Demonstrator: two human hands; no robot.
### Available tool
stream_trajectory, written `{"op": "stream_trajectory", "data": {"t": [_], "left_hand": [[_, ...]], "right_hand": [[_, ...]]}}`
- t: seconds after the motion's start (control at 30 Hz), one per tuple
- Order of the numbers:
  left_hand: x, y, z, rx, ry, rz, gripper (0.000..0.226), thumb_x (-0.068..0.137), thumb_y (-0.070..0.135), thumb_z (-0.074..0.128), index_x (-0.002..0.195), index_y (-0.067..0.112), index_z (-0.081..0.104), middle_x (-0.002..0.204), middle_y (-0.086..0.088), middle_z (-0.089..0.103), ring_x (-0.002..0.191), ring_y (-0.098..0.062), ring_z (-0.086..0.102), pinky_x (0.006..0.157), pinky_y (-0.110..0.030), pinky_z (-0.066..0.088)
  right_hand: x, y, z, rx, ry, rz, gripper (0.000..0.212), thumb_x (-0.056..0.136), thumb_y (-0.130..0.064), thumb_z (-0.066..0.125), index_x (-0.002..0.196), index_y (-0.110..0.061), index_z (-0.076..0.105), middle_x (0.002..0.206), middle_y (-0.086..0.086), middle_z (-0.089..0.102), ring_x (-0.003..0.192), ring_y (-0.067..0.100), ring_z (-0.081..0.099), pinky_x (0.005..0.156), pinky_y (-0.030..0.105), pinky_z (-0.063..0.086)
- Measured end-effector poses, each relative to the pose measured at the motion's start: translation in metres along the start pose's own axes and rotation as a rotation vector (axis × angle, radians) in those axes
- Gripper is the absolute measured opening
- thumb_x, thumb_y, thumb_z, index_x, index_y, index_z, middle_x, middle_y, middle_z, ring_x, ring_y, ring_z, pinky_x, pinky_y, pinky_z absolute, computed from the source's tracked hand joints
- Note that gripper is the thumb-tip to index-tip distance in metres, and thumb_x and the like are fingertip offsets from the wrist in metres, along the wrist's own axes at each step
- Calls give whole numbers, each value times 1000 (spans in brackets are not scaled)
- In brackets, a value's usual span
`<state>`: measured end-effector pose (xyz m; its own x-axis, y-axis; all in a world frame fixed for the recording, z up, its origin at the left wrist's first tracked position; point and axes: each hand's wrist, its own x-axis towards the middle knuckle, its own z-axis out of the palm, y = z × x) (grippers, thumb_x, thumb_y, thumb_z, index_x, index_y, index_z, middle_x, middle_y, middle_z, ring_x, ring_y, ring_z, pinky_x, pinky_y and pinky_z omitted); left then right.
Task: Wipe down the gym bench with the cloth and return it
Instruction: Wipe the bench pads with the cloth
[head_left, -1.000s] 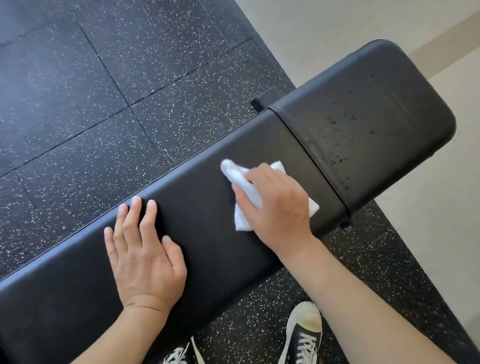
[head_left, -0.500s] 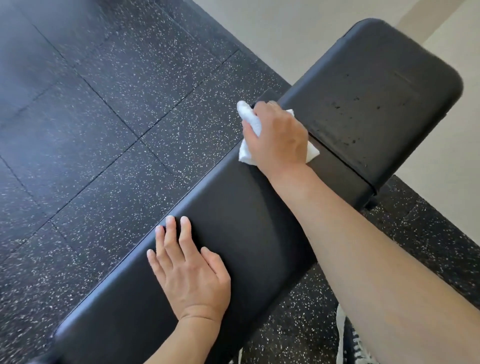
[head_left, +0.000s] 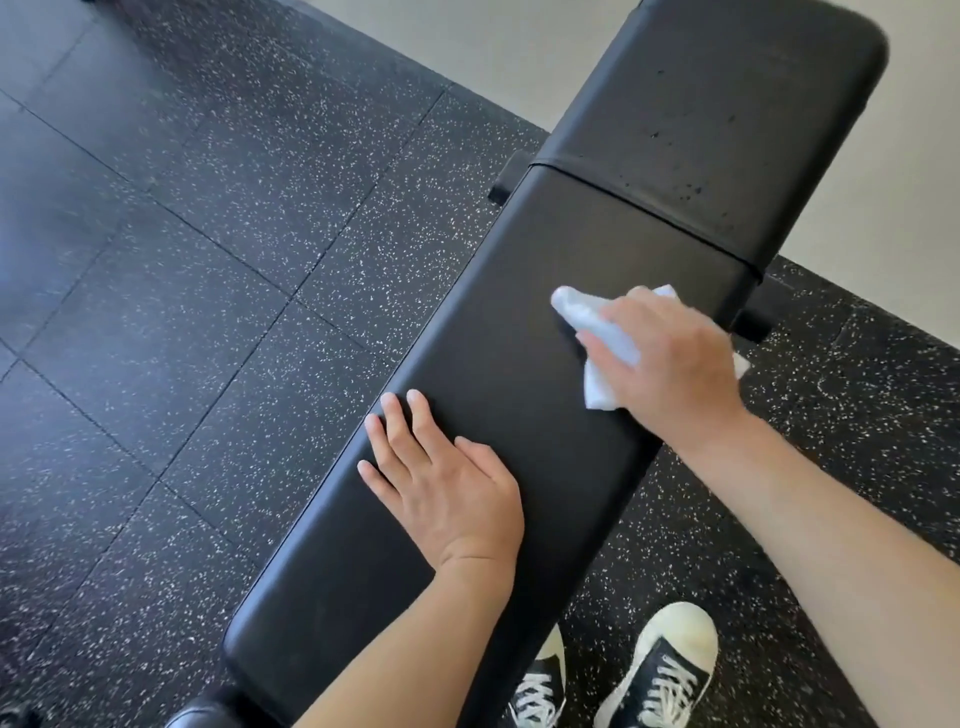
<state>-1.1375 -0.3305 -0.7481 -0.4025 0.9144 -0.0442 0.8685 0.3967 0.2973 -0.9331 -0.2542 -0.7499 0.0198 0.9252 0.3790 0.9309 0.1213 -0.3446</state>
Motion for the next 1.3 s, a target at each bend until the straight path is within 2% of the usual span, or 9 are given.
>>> {"op": "stream_trajectory", "data": {"t": [0.13, 0.2, 0.37, 0.43, 0.53, 0.57, 0.8, 1.03, 1.3], "left_hand": [[2, -3, 2, 26, -17, 11, 63, 97, 26, 36, 160, 21, 31, 170, -1, 25, 160, -31, 14, 128, -60, 11], [1, -4, 1, 35, -44, 35, 61, 100, 23, 38, 160, 26, 30, 171, 5, 22, 160, -31, 11, 127, -62, 10], [0, -10, -14, 32, -187, 99, 62, 105, 19, 38, 164, 34, 24, 175, 6, 10, 161, -36, 3, 125, -67, 10], [4, -21, -29, 55, -289, 277, 67, 105, 13, 41, 165, 35, 21, 176, 11, 3, 162, -30, -2, 128, -61, 13], [17, -16, -45, 111, -477, 868, 73, 97, 6, 49, 163, 32, 31, 175, 13, 9, 163, -19, 0, 130, -49, 15], [24, -2, -40, 104, -500, 939, 69, 98, 11, 48, 162, 31, 33, 175, 13, 11, 163, -17, 1, 130, -49, 14], [33, 87, 14, 68, -290, 907, 68, 92, 24, 43, 160, 25, 39, 172, 4, 26, 161, -25, 17, 128, -57, 16], [30, 88, 17, 74, -269, 928, 68, 89, 23, 39, 156, 17, 44, 170, -4, 30, 159, -30, 21, 123, -62, 22], [31, 89, 18, 106, -268, 952, 68, 88, 20, 38, 156, 14, 43, 170, -7, 29, 159, -31, 20, 125, -60, 20]], "right_hand": [[2, 17, -1, -144, -71, 315, 34, 101, -45, 43, 100, -23, 68, 86, -3, 54, 78, 20, 47, 64, 32, 31], [-5, -3, -3, -40, -19, 426, 27, 98, -42, 52, 93, -18, 63, 88, -2, 58, 80, 25, 53, 63, 33, 33], [-54, -48, -20, 133, 28, 375, 20, 94, -35, 64, 88, -17, 61, 79, -4, 55, 71, 23, 53, 60, 36, 40], [-83, -55, -29, 234, 7, 448, 23, 97, -39, 61, 92, -17, 62, 83, -6, 55, 74, 21, 54, 61, 35, 41], [-123, -66, -46, 440, 33, 725, 22, 100, -43, 57, 93, -21, 58, 85, -10, 55, 74, 16, 55, 62, 36, 43], [-136, -66, -50, 489, 52, 824, 21, 100, -44, 56, 93, -24, 56, 83, -11, 55, 73, 12, 55, 63, 35, 42], [-184, -58, -55, 718, 136, 1144, 25, 96, -54, 49, 96, -31, 56, 85, -12, 62, 81, 12, 61, 70, 27, 46], [-97, -54, -19, 855, 239, 1265, 22, 101, -55, 43, 98, -33, 45, 85, -10, 60, 77, 15, 57, 70, 43, 48], [-7, 62, -2, 801, 310, 1174, 24, 107, -39, 47, 102, -16, 46, 92, 2, 62, 82, 27, 57, 70, 41, 41]]}}
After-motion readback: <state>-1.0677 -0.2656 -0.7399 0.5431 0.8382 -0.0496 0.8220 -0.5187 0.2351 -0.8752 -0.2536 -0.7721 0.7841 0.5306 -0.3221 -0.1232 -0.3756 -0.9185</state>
